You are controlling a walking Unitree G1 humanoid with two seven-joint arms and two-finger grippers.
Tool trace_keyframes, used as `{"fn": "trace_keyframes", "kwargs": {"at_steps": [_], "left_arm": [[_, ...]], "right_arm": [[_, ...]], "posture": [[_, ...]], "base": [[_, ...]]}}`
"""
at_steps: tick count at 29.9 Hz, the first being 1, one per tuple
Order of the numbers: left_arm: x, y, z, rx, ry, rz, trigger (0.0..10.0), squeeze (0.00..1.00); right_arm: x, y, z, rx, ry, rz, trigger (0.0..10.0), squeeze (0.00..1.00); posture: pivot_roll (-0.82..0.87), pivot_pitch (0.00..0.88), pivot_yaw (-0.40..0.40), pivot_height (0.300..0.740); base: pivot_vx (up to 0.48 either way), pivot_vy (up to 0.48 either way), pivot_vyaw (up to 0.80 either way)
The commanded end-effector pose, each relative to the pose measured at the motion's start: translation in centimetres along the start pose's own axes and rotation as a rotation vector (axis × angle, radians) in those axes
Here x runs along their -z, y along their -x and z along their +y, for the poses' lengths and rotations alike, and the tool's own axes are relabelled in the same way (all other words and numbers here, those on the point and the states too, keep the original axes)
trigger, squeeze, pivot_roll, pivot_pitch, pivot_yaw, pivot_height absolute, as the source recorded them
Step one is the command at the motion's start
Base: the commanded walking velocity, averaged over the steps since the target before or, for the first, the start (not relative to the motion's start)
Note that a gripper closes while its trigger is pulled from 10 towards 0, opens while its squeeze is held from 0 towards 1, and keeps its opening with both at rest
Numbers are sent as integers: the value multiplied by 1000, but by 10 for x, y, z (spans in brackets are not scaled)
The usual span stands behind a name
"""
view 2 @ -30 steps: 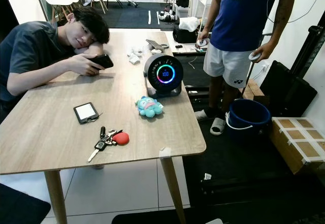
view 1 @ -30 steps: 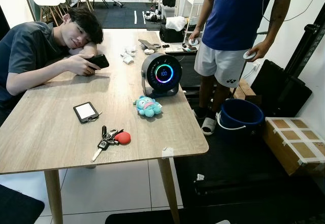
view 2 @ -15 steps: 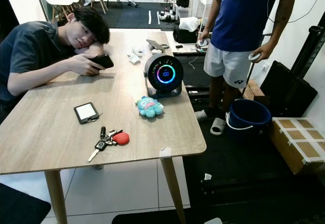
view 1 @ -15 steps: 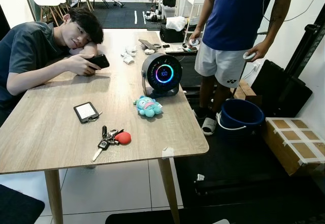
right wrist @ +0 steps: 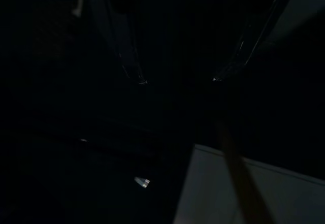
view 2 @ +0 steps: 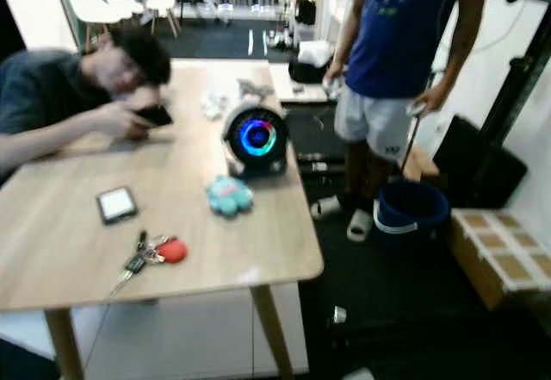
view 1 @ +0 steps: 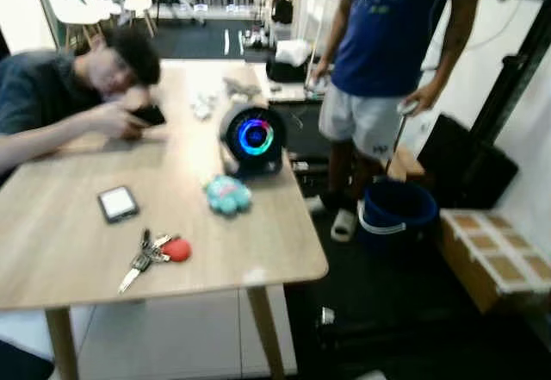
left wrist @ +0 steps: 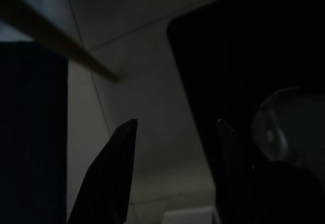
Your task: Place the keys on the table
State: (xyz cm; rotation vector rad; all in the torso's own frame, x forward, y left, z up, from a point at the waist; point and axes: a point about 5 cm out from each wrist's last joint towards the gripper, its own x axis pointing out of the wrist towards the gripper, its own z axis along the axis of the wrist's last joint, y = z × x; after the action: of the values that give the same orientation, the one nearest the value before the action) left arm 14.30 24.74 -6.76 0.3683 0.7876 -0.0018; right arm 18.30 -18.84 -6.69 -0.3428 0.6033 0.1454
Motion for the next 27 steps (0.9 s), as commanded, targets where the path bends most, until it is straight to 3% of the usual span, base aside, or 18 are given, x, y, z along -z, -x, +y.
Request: {"fn": "trace_keyframes", "kwargs": {"at_steps": [1, 6, 8, 10, 12, 19, 27], "left_arm": [[9, 3, 2, -5, -13, 29, 10000, 267], [6, 2, 3, -9, -2, 20, 10000, 263], [6, 2, 3, -20, 16, 24, 10000, 196], [6, 2, 3, -25, 23, 25, 10000, 196], [6, 2, 4, -37, 22, 28, 10000, 0], [1, 2, 4, -38, 42, 5, 10000, 0], [-1, 0, 8, -61, 1, 10, 10000, 0]], "right_arm": [[2, 1, 5, -10, -6, 8, 10000, 0], [1, 0, 5, -10, -7, 5, 10000, 0], [1, 0, 5, -10, -7, 5, 10000, 0], [1, 0, 5, -10, -8, 6, 10000, 0], [1, 0, 5, -10, -8, 7, 10000, 0], [1, 0, 5, -10, -9, 10, 10000, 0], [0, -1, 5, -11, -7, 6, 10000, 0]], "posture": [[157, 145, 0, 740], [157, 145, 0, 740], [156, 144, 0, 740], [157, 144, 0, 740], [156, 144, 0, 740], [155, 141, -1, 740], [157, 135, -2, 740]], "base": [[0, 0, 0], [0, 0, 0], [0, 0, 0], [0, 0, 0], [0, 0, 0], [0, 0, 0], [0, -69, 0]]}}
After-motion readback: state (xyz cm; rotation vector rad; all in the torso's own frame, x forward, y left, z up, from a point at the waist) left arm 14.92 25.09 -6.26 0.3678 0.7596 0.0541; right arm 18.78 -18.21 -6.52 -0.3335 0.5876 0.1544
